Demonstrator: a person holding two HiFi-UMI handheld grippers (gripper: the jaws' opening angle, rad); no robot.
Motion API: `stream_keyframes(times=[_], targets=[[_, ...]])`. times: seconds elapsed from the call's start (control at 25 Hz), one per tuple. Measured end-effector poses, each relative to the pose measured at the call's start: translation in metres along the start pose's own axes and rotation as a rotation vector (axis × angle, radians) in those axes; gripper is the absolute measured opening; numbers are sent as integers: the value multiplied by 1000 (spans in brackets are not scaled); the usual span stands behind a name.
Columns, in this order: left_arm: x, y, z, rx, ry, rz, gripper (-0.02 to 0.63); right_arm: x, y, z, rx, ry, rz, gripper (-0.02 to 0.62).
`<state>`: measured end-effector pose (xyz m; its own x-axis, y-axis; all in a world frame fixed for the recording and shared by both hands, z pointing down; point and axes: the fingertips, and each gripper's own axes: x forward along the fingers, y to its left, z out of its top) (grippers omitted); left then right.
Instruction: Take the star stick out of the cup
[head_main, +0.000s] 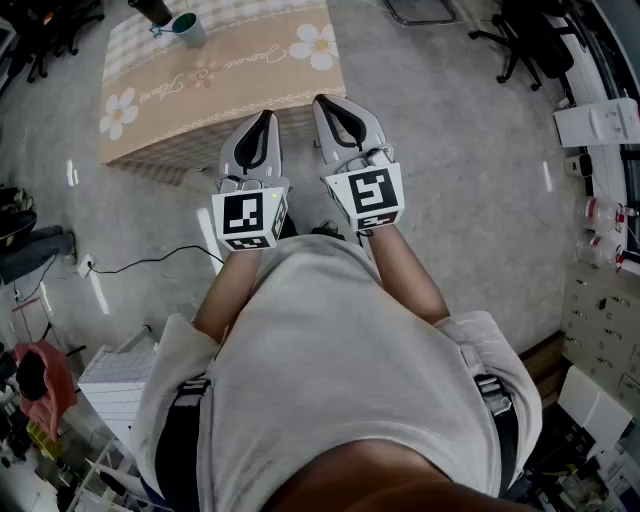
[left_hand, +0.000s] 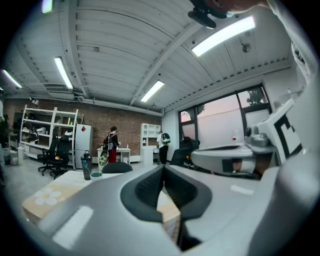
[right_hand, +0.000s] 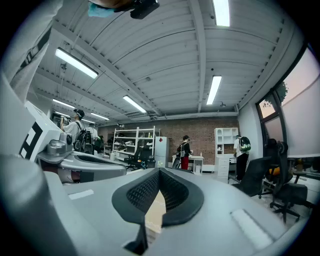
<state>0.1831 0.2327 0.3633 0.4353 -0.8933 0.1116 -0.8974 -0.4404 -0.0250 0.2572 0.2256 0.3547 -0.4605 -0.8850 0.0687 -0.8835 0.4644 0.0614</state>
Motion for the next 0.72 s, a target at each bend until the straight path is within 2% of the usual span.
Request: stream_keyframes(times=[0.16, 0.28, 0.52, 0.72], targets=[[5, 19, -12, -4, 28, -17, 3, 24, 15, -9, 24, 19, 16, 0], [6, 47, -18, -16, 50, 1, 3, 48, 29, -14, 43, 31, 29, 0], [12, 130, -26, -70, 64, 84, 3, 117, 64, -21, 7, 105, 82, 0], [23, 198, -32, -99, 70, 108, 3, 180, 90, -23, -12, 131, 115, 0]])
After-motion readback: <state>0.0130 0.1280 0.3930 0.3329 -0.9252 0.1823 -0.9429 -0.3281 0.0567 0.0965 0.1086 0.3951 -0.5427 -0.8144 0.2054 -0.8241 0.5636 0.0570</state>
